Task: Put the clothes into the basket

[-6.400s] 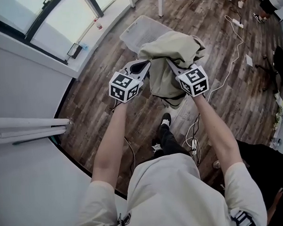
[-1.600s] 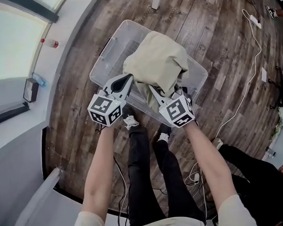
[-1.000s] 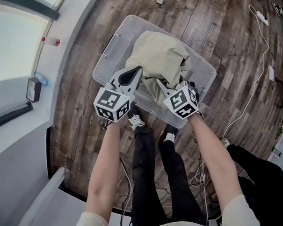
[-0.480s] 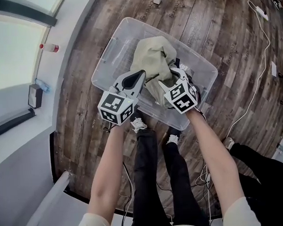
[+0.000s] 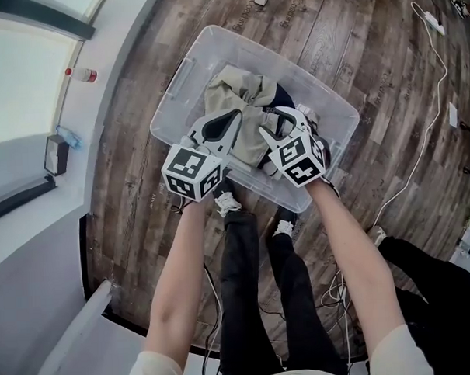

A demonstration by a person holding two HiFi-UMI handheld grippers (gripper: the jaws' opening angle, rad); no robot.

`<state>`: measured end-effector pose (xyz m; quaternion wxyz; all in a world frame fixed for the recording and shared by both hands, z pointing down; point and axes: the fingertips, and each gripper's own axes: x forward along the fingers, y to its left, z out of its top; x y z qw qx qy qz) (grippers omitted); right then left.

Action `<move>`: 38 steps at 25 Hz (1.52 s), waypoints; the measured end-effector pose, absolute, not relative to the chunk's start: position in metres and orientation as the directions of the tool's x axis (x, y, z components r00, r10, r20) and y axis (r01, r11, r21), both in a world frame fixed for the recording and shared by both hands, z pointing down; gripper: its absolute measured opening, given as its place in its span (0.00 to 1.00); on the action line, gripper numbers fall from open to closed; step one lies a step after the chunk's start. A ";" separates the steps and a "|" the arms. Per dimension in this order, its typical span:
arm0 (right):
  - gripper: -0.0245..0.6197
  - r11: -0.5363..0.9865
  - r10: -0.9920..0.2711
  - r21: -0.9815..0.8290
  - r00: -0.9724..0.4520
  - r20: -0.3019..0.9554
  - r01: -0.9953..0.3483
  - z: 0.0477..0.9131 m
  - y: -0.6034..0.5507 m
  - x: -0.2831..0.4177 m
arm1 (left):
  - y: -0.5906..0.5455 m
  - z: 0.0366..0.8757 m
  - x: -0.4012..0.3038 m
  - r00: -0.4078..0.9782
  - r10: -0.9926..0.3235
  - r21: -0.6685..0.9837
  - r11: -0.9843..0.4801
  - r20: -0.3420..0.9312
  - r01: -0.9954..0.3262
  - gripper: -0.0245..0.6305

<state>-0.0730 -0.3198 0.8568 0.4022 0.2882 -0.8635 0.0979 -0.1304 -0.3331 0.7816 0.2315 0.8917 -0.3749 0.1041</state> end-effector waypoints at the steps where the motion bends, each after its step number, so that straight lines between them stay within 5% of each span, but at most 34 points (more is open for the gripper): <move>1: 0.36 0.813 -0.431 0.075 -0.510 0.745 -0.577 0.853 -0.321 -0.073 | -0.331 0.782 -0.130 0.697 -0.619 0.338 -0.610 0.361 -0.717 0.06; 6: 0.09 0.807 -0.472 0.118 -0.512 0.717 -0.579 0.836 -0.323 -0.071 | -0.326 0.782 -0.126 0.695 -0.615 0.344 -0.605 0.371 -0.718 0.06; 17: 0.06 0.801 -0.463 0.077 -0.532 0.709 -0.594 0.799 -0.319 -0.065 | -0.328 0.750 -0.115 0.703 -0.599 0.334 -0.619 0.384 -0.710 0.06; 38: 0.06 0.732 -0.591 0.090 -0.564 0.577 -0.675 0.517 -0.289 -0.020 | -0.279 0.486 -0.079 0.710 -0.607 0.227 -0.681 0.357 -0.696 0.06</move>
